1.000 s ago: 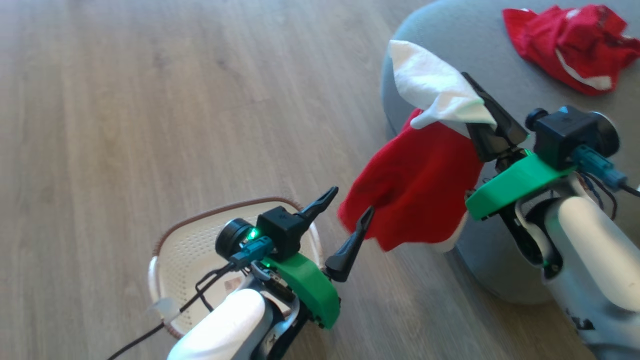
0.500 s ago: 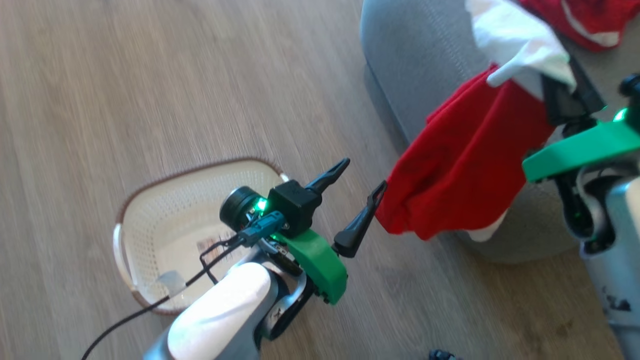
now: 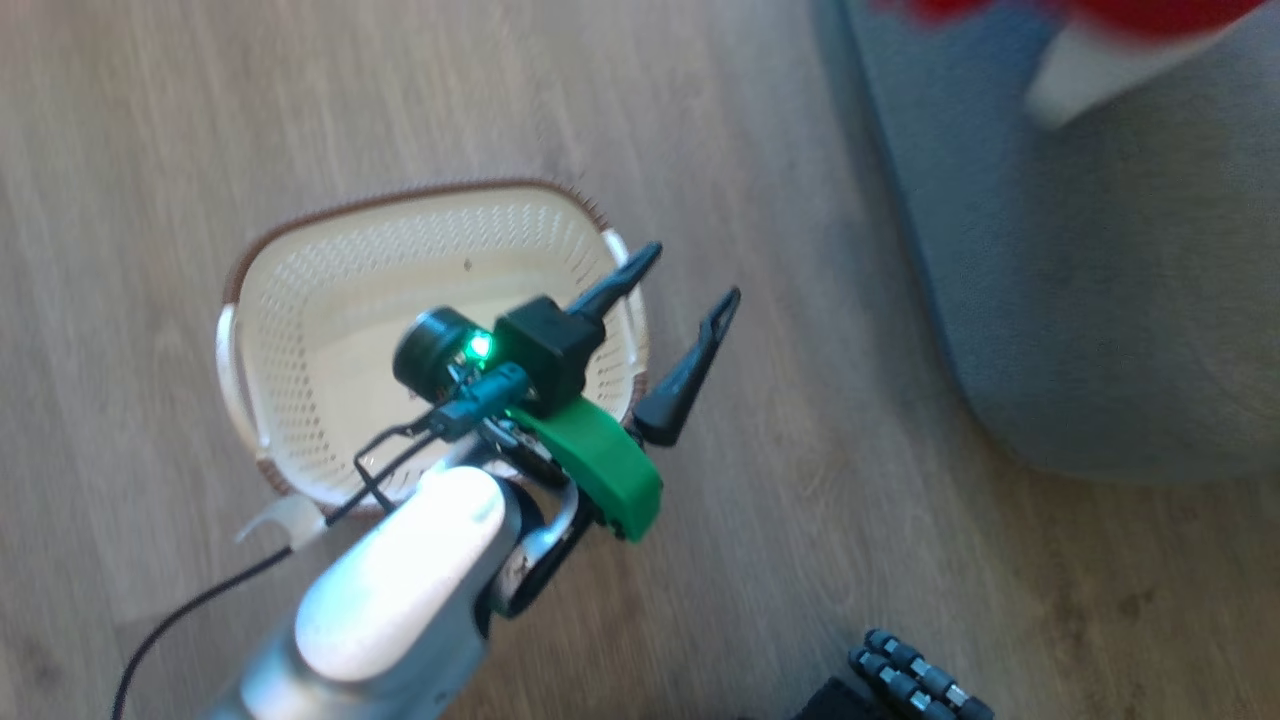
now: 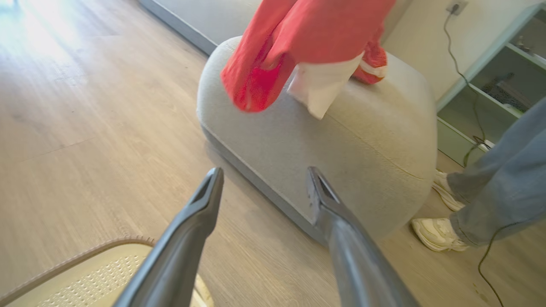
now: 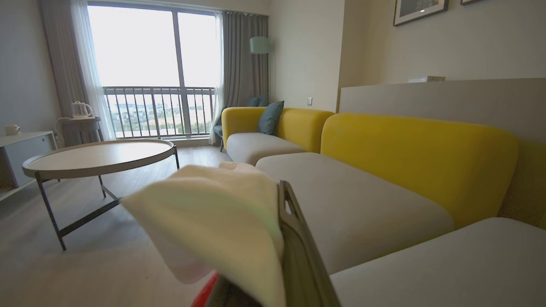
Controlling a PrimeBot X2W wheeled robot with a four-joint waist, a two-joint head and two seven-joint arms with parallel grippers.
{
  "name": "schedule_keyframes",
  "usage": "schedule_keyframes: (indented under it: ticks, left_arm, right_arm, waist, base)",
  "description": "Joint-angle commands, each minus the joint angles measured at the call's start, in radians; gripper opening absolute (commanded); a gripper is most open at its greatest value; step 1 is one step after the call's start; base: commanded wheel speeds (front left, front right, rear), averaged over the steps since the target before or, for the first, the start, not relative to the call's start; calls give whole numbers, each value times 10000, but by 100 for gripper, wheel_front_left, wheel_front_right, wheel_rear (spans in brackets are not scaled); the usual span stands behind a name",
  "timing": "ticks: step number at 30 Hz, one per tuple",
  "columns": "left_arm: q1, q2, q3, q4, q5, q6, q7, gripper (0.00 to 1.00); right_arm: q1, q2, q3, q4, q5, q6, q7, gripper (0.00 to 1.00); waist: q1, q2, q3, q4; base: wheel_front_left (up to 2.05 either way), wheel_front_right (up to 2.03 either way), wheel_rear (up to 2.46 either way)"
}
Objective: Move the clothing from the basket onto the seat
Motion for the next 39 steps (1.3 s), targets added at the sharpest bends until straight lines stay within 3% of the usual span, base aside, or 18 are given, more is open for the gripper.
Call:
schedule_keyframes:
  ticks: [1,5,10,13,18,25,26,28,29,34,39]
  left_arm:
    - [-385,153,426,-419,17,44,-124,100]
    - [-477,256,555,-537,-76,29,-125,100]
    - [-410,476,764,-836,-97,187,-164,100]
    - [-200,675,822,-1235,-65,384,-58,100]
    - [125,1208,959,-1994,124,845,399,100]
    - [644,1907,1264,-3070,404,1579,920,100]
    - [697,2007,1322,-3180,424,1648,971,100]
    - [769,2172,1415,-3367,471,1758,1040,100]
    - [786,2220,1451,-3454,466,1789,1071,100]
    - [605,2344,1657,-3681,422,1839,1140,100]
    - [474,2263,1792,-3335,152,1698,953,100]
  right_arm:
    - [-1012,-683,-506,147,-177,69,337,0]
    - [-3195,-1759,-1976,1299,-965,69,1245,0]
    - [-4602,-2368,-2927,2087,-1884,69,1714,0]
    - [-4620,-2495,-3745,2736,-2318,69,1494,0]
    - [-3349,-1825,-4815,3985,-2529,69,468,0]
    - [-1827,-741,-5141,5821,-2642,69,-1177,0]
    - [-1660,-650,-4989,6081,-2784,69,-1318,4]
    - [-1515,-525,-4776,6528,-2955,69,-1592,48]
    - [-1490,-485,-4720,6713,-2972,69,-1742,99]
    - [-1503,-495,-3977,7036,-2910,69,-2234,100]
    - [-804,-372,-2287,6488,-2344,69,-2518,100]
  waist:
    - [-3,0,696,629]
    - [-3,0,1337,1336]
    - [-3,0,2077,1810]
    - [-3,0,2651,1918]
    - [-3,0,3549,1747]
    - [-3,0,3900,1364]
    - [-3,0,3867,1302]
    - [-3,0,3720,1183]
    - [-3,0,3637,1132]
    - [-3,0,3289,826]
    - [-3,0,2482,491]
  base:
    - [0,0,0]
    - [0,0,0]
    - [0,0,0]
    - [0,0,0]
    - [0,0,0]
    - [0,0,0]
    - [0,0,0]
    - [0,0,0]
    - [0,0,0]
    - [0,0,0]
    - [0,0,0]
